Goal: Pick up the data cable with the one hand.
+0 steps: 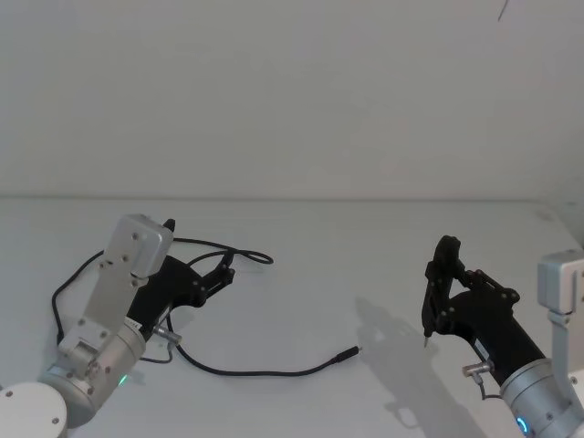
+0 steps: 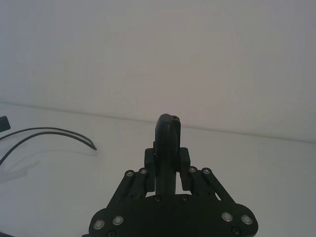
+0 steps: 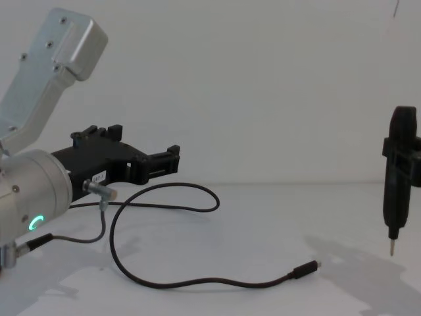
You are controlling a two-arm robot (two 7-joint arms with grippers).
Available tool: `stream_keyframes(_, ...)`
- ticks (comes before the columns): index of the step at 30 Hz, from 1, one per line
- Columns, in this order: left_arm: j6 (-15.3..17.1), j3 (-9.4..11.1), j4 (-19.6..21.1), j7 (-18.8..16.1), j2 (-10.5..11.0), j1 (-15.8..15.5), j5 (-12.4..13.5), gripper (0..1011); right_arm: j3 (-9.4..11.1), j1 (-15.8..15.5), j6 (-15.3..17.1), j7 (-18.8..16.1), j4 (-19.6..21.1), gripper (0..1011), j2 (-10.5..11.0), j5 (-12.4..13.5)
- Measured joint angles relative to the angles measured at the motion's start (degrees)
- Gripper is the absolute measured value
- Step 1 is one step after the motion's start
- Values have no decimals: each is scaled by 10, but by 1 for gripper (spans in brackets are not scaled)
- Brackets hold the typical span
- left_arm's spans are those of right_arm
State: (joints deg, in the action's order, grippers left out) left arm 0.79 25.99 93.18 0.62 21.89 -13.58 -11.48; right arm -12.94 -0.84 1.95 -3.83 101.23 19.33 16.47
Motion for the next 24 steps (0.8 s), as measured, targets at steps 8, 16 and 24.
stream_keyframes(8, 0, 0, 0, 0, 0, 0, 0, 1000, 0, 0, 0, 0, 0, 279, 0, 0)
stream_keyframes(16, 0, 0, 0, 0, 0, 0, 0, 1000, 0, 0, 0, 0, 0, 279, 0, 0)
stream_keyframes(24, 0, 0, 0, 0, 0, 0, 0, 1000, 0, 0, 0, 0, 0, 279, 0, 0)
